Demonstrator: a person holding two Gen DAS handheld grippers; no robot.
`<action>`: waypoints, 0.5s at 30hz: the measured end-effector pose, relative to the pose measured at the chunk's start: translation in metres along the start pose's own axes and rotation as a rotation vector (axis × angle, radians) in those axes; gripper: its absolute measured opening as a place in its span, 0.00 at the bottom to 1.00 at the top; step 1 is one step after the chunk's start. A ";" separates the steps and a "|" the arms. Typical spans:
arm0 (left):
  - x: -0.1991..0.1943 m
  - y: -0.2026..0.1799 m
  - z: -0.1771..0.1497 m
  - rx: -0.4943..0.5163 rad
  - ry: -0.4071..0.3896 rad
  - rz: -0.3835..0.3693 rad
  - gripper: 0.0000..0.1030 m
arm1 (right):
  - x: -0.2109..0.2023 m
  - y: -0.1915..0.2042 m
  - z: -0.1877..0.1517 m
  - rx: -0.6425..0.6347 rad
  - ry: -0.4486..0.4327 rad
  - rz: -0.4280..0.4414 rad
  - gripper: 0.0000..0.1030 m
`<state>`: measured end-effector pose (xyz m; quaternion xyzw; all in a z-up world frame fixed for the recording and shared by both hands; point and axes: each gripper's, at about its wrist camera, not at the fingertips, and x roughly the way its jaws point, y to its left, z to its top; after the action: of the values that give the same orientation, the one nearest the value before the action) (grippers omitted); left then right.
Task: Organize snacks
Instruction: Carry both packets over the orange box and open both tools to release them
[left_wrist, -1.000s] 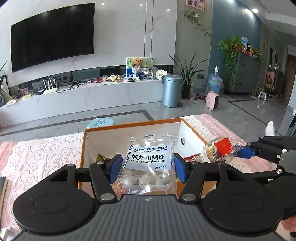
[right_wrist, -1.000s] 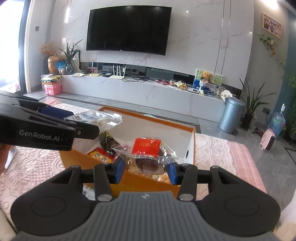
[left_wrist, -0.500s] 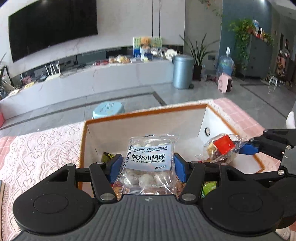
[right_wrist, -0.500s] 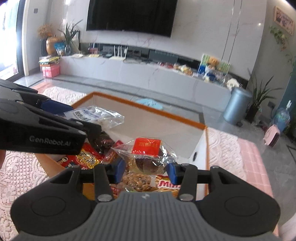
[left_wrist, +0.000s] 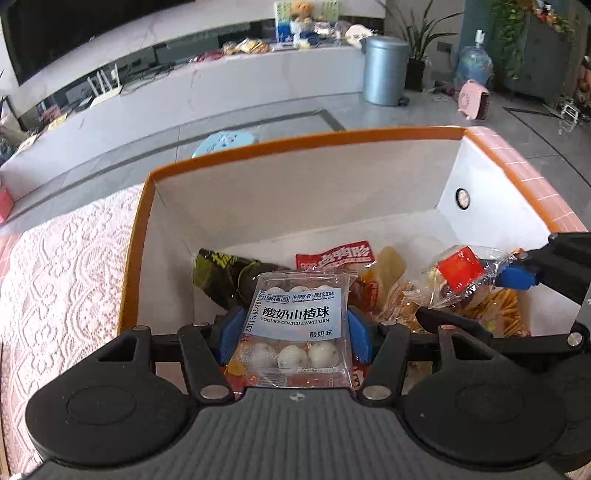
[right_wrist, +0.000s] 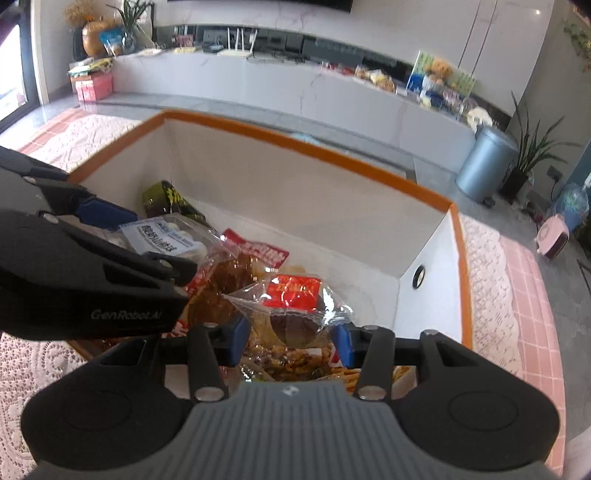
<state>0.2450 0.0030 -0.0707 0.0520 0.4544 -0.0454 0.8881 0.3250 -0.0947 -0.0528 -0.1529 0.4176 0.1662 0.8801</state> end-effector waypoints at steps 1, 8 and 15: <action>0.001 0.000 0.001 -0.002 0.006 0.002 0.66 | 0.002 0.000 0.000 0.007 0.008 0.003 0.44; 0.000 0.000 0.004 0.008 0.005 0.000 0.68 | 0.009 -0.001 -0.001 0.012 0.029 0.004 0.44; -0.005 -0.001 0.006 0.014 -0.017 -0.009 0.70 | 0.003 0.000 -0.002 0.004 0.030 -0.013 0.60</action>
<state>0.2467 0.0012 -0.0636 0.0557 0.4467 -0.0531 0.8914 0.3256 -0.0949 -0.0565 -0.1564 0.4302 0.1576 0.8750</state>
